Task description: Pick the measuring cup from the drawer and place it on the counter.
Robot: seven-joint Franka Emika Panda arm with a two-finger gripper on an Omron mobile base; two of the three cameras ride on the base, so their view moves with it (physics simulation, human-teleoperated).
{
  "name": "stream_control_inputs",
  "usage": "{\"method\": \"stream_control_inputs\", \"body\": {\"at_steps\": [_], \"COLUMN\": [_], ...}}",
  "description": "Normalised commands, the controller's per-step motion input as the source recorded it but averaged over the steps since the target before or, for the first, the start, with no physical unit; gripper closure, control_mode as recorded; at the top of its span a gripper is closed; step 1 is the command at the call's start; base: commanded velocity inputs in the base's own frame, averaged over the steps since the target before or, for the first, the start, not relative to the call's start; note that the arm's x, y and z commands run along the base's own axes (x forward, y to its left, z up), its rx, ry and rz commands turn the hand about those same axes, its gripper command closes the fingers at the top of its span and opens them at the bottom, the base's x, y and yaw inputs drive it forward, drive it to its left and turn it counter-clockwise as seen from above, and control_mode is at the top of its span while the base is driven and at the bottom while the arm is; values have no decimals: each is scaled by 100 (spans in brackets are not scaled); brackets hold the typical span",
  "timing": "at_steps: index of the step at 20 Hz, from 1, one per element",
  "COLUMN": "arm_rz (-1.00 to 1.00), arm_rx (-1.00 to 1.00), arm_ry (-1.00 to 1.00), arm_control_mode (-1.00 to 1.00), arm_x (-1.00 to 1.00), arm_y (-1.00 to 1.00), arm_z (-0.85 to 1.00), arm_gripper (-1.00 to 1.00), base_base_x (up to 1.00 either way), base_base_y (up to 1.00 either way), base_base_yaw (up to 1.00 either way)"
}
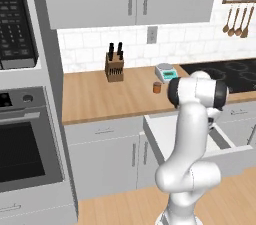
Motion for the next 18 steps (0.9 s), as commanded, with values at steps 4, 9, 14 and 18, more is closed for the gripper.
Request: {"method": "stream_control_inputs", "body": {"at_steps": [4,9,14,18], "arm_rz": [0,0,2,6], "arm_rx": [0,-1,0,0], "arm_ry": [4,10,0,-6], "arm_control_mode": [-100,-100,-100,-100], "arm_x": [37,18,0,-13], "arm_y": [0,0,1,2], "arm_z": [-36,-27,17,95], "arm_gripper": [-100,100,100,100], "base_base_x": [0,0,0,0], "base_base_y": [0,0,0,0], "base_base_yaw": [0,0,0,0]}}
